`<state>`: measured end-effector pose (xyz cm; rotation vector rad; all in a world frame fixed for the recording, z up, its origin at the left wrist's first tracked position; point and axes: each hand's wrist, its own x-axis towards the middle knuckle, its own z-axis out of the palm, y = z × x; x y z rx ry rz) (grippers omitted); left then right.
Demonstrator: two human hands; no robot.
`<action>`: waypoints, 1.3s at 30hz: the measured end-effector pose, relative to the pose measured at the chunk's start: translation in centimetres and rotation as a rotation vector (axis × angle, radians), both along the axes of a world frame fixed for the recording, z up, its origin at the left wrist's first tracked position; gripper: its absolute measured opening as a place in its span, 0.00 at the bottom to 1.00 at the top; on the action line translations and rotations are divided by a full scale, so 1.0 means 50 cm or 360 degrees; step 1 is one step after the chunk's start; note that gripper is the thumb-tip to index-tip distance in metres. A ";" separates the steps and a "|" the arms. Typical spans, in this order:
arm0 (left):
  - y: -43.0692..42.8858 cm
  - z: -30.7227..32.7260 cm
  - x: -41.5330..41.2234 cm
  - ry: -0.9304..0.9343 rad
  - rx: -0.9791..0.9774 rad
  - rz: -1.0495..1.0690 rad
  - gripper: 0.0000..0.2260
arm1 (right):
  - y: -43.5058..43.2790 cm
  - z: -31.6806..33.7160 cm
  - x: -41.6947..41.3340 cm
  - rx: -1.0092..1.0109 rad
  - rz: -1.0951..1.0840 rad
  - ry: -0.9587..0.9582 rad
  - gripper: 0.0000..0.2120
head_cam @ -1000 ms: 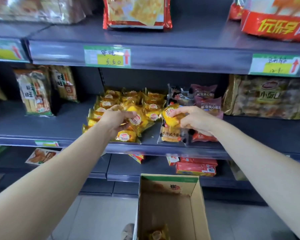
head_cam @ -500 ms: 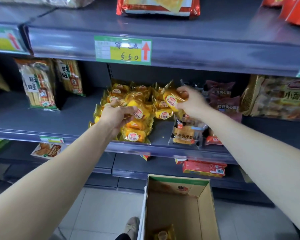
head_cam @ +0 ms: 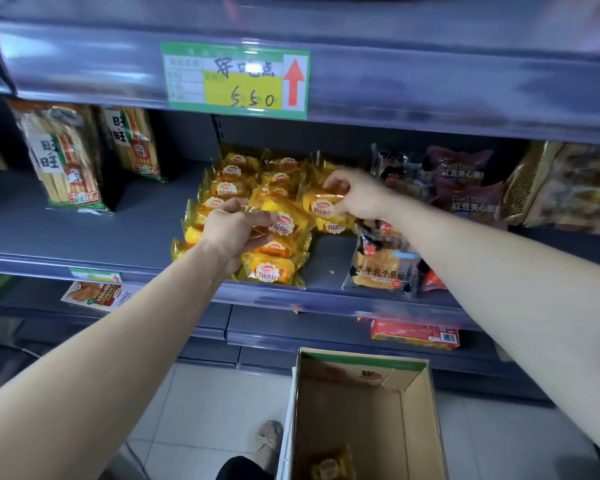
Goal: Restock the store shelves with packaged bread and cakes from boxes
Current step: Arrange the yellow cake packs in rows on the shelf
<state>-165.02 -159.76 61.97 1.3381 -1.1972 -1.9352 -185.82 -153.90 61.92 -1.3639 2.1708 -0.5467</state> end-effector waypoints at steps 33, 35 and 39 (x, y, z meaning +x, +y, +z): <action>0.054 -0.112 -0.178 -0.1708 -0.1376 -0.1068 0.22 | 0.051 -0.057 -0.019 -0.0211 -0.0179 0.0135 0.10; 0.053 -0.108 -0.183 -0.1851 -0.1473 -0.1162 0.23 | 0.049 -0.052 -0.012 -0.0281 -0.0194 0.0139 0.09; 0.046 -0.103 -0.188 -0.1893 -0.1343 -0.1247 0.27 | 0.056 -0.043 0.000 -0.0355 -0.0176 0.0167 0.10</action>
